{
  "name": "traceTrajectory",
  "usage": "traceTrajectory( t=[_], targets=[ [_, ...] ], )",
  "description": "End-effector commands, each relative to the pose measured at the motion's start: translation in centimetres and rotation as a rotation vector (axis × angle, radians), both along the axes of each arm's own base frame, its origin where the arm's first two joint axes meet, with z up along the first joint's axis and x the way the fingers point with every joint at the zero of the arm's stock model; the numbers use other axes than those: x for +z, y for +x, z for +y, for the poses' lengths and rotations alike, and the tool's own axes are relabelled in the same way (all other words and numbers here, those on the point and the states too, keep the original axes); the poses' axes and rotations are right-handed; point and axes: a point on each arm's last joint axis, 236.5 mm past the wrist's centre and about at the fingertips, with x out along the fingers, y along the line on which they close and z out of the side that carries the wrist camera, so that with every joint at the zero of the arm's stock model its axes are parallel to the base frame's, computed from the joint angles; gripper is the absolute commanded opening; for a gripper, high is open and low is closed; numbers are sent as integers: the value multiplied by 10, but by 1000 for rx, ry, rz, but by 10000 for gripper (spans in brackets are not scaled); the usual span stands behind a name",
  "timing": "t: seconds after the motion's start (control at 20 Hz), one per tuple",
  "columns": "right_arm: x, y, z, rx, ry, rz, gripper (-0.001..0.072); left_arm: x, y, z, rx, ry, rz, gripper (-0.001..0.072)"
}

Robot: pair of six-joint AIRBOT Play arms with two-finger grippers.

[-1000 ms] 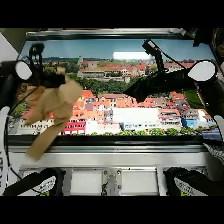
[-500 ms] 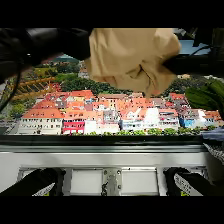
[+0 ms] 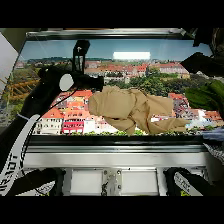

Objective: Fold the clothes and pants, and hang the long-sleeved shirts on hangers.

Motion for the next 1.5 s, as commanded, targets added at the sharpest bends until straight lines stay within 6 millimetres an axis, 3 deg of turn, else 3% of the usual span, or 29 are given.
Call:
traceTrajectory(
  t=[0.0,0.1,0.2,0.35,0.45,0.55,0.75,0.9,0.95,1.0,1.05,1.1,1.15,1.2,1.25,1.3,1.4,1.45],
  targets=[
    [-37,-4,0,21,1,107,659,-23,2,14,70,-144,152,706],
    [-79,-6,4,25,24,201,659,-23,-2,7,55,-202,181,706],
    [-129,-12,12,37,42,299,660,-35,-8,-1,32,-198,208,706],
    [-213,-35,38,86,57,477,660,-69,-25,-30,-41,-154,284,706],
    [-257,-51,57,114,56,563,659,-94,-27,-50,-85,-129,300,706],
    [-283,-57,72,140,46,611,659,-113,-19,-60,-93,-115,329,706],
    [-309,-55,88,165,28,640,659,-140,2,-73,-101,-95,379,706],
    [-313,-52,89,160,28,637,658,-158,10,-79,-105,-76,423,672],
    [-313,-52,89,159,28,636,652,-164,12,-79,-102,-69,434,556],
    [-313,-52,89,160,28,636,521,-170,14,-78,-90,-60,444,375],
    [-313,-52,89,159,28,635,307,-173,16,-77,-89,-59,449,160],
    [-313,-51,88,159,25,633,95,-171,19,-76,-86,-61,446,12],
    [-310,-49,86,160,12,622,16,-165,25,-73,-78,-69,431,12],
    [-303,-43,80,157,-6,599,16,-151,34,-67,-66,-83,405,12],
    [-287,-32,70,150,-30,559,15,-127,50,-58,-49,-107,353,12],
    [-262,-18,56,136,-56,502,15,-90,69,-45,-30,-138,275,12],
    [-188,10,29,94,-89,351,15,3,98,-15,-9,-192,81,12],
    [-141,20,17,70,-96,257,15,51,104,1,0,-213,-17,12]
  ],
)
